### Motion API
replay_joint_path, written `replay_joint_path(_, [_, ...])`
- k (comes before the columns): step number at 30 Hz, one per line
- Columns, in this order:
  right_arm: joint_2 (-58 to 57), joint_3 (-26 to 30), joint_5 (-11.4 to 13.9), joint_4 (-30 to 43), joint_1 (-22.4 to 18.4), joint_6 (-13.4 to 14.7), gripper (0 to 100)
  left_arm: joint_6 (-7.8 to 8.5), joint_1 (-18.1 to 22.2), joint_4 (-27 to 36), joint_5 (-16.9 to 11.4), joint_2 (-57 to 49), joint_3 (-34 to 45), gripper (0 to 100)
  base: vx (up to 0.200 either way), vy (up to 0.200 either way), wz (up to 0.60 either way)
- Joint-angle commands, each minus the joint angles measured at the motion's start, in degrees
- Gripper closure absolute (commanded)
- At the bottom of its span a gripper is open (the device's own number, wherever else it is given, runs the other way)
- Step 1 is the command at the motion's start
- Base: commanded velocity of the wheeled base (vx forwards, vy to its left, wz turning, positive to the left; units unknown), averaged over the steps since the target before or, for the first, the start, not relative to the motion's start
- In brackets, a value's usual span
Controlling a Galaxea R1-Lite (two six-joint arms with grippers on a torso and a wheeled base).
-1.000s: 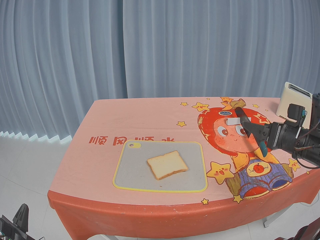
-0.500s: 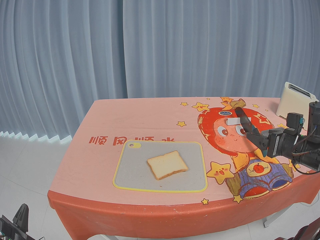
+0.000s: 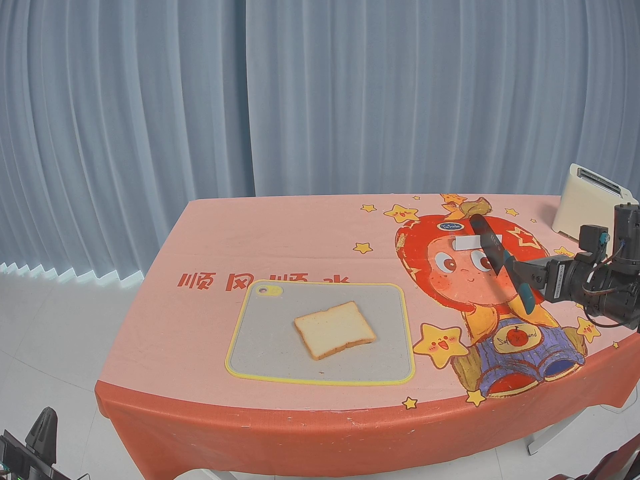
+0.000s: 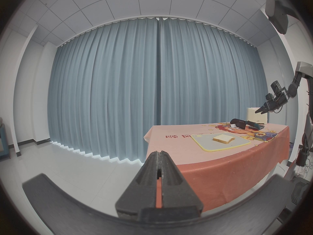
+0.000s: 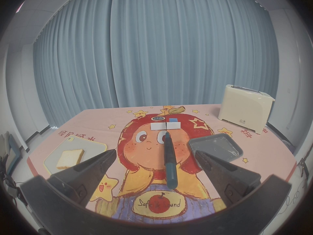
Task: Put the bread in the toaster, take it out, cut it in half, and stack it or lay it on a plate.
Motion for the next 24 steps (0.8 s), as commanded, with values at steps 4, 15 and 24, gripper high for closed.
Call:
replay_joint_path(4, [7.09,-4.88,2.55,0.14,-2.00,-0.75,0,0.00,-0.04,-0.01,0.00,0.00,1.01,100,0.000,0.000,0.00])
replay_joint_path(15, [17.02,-7.43,7.82,-4.26,-8.59,-2.86,0,0.00,-0.04,-0.01,0.00,0.00,1.01,100,0.000,0.000,0.00])
replay_joint_path(24, [20.45,-6.29,7.82,-7.60,-8.15,-3.74,0,0.00,-0.04,-0.01,0.00,0.00,1.01,100,0.000,0.000,0.00])
